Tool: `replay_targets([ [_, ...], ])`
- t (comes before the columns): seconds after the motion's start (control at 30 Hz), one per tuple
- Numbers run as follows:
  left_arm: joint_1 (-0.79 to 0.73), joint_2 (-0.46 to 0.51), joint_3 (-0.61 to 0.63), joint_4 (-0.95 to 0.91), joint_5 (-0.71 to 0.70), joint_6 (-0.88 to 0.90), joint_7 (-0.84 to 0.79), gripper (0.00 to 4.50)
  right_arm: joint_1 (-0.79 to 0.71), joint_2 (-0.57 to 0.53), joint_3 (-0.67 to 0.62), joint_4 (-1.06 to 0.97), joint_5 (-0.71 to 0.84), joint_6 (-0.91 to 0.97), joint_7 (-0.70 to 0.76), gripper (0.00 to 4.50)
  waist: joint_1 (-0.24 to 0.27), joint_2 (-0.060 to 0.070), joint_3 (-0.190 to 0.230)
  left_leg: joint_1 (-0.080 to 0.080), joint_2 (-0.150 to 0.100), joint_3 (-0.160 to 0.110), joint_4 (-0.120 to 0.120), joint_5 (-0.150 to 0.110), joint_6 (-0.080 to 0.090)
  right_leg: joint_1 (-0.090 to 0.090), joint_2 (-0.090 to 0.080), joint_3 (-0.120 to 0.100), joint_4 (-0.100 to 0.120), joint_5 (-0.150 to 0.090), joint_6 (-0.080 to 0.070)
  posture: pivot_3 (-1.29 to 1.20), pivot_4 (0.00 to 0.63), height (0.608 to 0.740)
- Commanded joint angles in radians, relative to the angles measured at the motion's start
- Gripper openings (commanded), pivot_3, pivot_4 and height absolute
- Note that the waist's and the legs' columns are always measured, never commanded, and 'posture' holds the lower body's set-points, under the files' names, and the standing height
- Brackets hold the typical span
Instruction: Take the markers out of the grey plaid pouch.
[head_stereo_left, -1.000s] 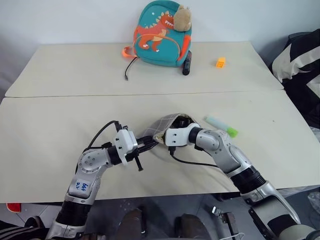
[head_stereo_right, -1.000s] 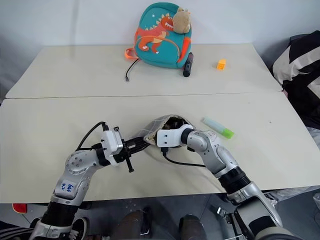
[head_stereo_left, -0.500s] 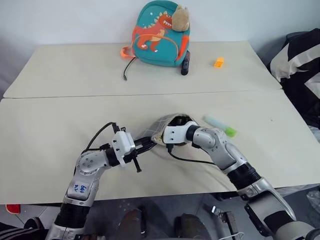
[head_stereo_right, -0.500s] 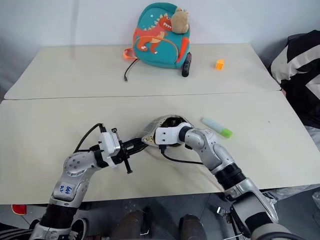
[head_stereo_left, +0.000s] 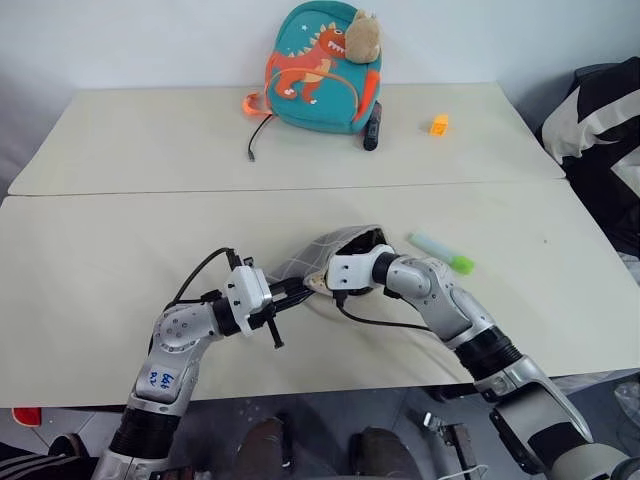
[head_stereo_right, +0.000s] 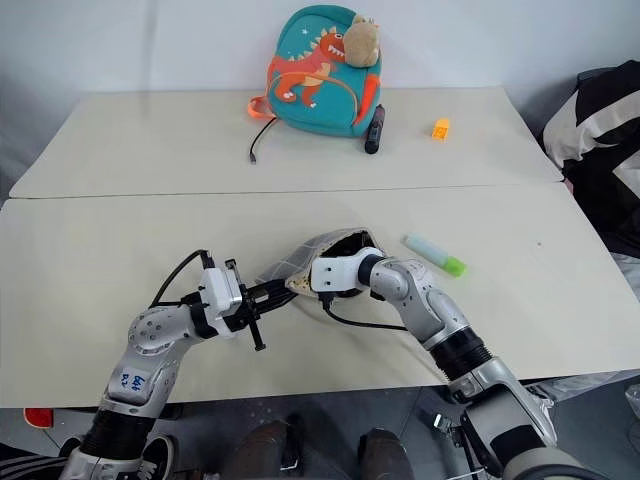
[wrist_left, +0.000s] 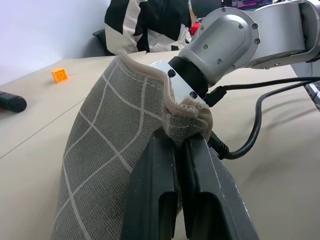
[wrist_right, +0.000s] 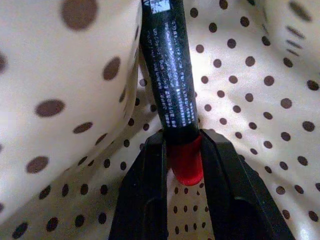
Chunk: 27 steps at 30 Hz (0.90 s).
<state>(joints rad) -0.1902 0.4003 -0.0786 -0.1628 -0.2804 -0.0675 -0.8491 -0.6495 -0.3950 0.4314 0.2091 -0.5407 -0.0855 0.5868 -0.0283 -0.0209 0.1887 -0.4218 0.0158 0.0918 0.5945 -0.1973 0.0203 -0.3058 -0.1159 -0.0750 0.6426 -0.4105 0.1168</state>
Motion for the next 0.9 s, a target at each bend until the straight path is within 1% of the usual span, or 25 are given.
replay_targets([
  [0.03,-0.013,-0.002,-0.007,-0.061,-0.02,-0.046,-0.017,0.0,0.034,-0.03,-0.023,-0.103,0.024,0.045,0.058,0.62,0.003,0.0,0.0,0.0,0.0,0.0,0.0,0.0,0.0,0.0,0.0,0.0,0.0,0.0,0.0,0.0,0.15,0.74],
  [0.2,-0.018,0.001,-0.008,-0.04,0.02,-0.056,0.007,0.0,0.066,-0.061,-0.065,-0.298,0.11,0.163,0.197,0.62,0.002,0.0,0.0,0.0,0.0,0.0,0.0,0.0,0.0,0.0,0.0,0.001,-0.001,0.0,0.0,0.0,0.15,0.74],
  [0.37,-0.029,0.006,-0.005,-0.006,0.066,-0.086,0.038,0.0,0.1,-0.103,-0.121,-0.489,0.221,0.326,0.332,0.62,0.003,0.0,0.0,0.0,0.0,0.0,0.0,0.0,0.0,0.0,0.0,0.0,-0.001,0.0,0.0,0.0,0.15,0.74],
  [0.6,-0.042,0.005,-0.003,0.022,0.092,-0.102,0.069,0.0,0.083,-0.158,-0.171,-0.526,0.281,0.367,0.367,0.62,0.002,0.0,0.0,0.0,0.0,0.0,0.0,0.0,0.0,0.0,0.0,0.0,-0.003,0.0,0.0,0.0,0.15,0.74],
  [0.67,-0.05,0.004,0.006,0.038,0.105,-0.112,0.086,0.0,0.098,-0.189,-0.171,-0.544,0.317,0.349,0.404,0.62,0.002,0.0,0.0,0.0,0.0,0.0,-0.001,0.0,0.0,0.0,0.0,0.0,-0.003,0.0,0.0,0.0,0.15,0.74],
  [0.9,-0.065,0.022,0.033,0.077,0.132,-0.138,0.118,0.0,0.116,-0.254,-0.199,-0.553,0.403,0.32,0.448,0.62,0.003,0.0,0.0,-0.001,0.0,0.0,-0.001,-0.001,0.001,0.001,0.0,0.0,-0.005,0.0,0.0,0.0,0.15,0.74],
])
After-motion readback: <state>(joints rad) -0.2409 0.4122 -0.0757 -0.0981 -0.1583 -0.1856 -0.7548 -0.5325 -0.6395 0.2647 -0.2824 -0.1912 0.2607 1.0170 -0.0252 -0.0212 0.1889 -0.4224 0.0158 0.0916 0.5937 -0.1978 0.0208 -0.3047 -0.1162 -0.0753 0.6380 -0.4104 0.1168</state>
